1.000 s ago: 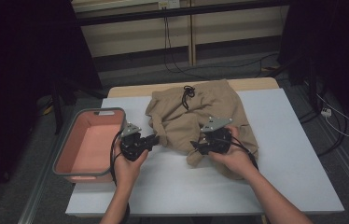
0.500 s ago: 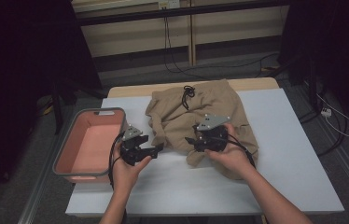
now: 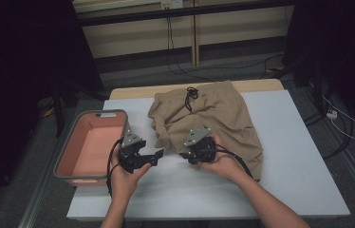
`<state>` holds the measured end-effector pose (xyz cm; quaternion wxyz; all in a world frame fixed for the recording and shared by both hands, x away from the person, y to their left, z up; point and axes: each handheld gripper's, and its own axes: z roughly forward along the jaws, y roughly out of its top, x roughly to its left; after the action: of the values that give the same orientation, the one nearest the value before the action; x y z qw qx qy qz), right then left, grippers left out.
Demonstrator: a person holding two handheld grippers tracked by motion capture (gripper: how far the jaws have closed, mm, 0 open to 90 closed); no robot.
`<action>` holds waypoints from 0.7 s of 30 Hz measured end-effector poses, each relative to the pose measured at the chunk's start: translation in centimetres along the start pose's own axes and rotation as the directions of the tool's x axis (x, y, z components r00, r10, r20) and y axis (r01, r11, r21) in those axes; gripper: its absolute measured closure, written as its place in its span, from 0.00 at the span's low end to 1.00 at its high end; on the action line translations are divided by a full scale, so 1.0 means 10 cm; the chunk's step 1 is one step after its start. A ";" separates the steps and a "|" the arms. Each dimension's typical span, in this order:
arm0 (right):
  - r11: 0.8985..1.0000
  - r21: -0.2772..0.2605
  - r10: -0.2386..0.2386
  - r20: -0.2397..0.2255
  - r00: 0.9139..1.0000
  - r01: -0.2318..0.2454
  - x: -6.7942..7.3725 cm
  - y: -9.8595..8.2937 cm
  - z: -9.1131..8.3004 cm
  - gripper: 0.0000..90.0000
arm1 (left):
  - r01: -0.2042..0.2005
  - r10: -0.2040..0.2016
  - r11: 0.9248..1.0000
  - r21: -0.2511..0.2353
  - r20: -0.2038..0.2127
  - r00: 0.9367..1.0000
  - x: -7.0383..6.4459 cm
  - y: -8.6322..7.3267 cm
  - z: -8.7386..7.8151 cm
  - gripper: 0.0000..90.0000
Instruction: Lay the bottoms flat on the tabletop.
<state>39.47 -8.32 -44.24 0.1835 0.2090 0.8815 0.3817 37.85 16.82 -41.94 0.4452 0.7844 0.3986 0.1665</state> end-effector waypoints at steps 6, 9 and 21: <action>0.998 0.038 0.040 0.001 0.999 -0.040 -0.08 -0.09 0.21 0.58 | 0.010 -0.010 1.000 0.001 -0.005 1.000 0.02 -0.02 -0.03 0.20; 0.997 0.029 0.077 -0.011 0.997 -0.077 -0.12 -0.12 0.24 0.63 | 0.007 -0.007 1.000 0.008 -0.010 1.000 0.02 -0.04 -0.03 0.20; 0.997 0.012 0.081 -0.027 0.996 -0.081 0.01 -0.03 0.14 0.98 | 0.010 -0.011 1.000 -0.004 -0.018 1.000 0.05 -0.04 -0.10 0.20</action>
<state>40.05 -7.61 -45.36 0.1546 0.2403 0.8767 0.3870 37.42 17.89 -41.77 0.4440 0.7798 0.4064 0.1723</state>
